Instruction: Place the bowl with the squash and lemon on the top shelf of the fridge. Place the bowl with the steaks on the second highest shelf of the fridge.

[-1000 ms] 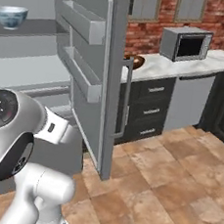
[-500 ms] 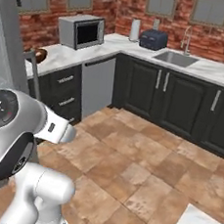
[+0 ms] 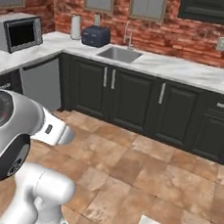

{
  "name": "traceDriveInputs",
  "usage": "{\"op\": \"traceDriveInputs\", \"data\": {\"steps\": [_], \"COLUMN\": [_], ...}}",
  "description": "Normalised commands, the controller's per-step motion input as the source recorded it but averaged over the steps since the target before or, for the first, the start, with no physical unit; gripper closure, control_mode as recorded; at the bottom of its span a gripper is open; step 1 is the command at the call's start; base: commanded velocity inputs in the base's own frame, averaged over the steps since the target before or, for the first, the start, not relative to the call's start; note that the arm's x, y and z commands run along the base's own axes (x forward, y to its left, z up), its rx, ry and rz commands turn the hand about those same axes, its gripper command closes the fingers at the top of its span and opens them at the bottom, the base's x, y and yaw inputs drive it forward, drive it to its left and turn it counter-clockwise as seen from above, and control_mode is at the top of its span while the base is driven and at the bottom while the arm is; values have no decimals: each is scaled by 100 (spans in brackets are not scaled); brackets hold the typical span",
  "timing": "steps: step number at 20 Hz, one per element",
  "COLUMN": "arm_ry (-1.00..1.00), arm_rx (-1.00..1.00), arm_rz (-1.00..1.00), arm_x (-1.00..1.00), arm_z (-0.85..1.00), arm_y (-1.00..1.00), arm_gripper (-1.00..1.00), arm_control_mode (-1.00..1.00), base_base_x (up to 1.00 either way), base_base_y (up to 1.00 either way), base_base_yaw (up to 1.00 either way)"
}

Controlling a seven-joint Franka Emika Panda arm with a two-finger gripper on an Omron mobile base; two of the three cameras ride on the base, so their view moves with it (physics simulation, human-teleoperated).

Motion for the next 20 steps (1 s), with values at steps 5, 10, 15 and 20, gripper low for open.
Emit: {"op": "traceDriveInputs", "data": {"steps": [5, 10, 15, 20], "arm_ry": [0, 0, 0, 0], "arm_rx": [0, 0, 0, 0], "arm_rz": [0, 0, 0, 0], "arm_x": [0, 0, 0, 0], "arm_z": [0, 0, 0, 0], "arm_y": [0, 0, 0, 0], "arm_gripper": [-100, -100, -100, -100], "arm_control_mode": [100, 100, 100, 100], "base_base_x": [100, 100, 100, 90], "base_base_y": [16, 43, 55, 60], "base_base_yaw": [-4, -6, -7, 38]}}
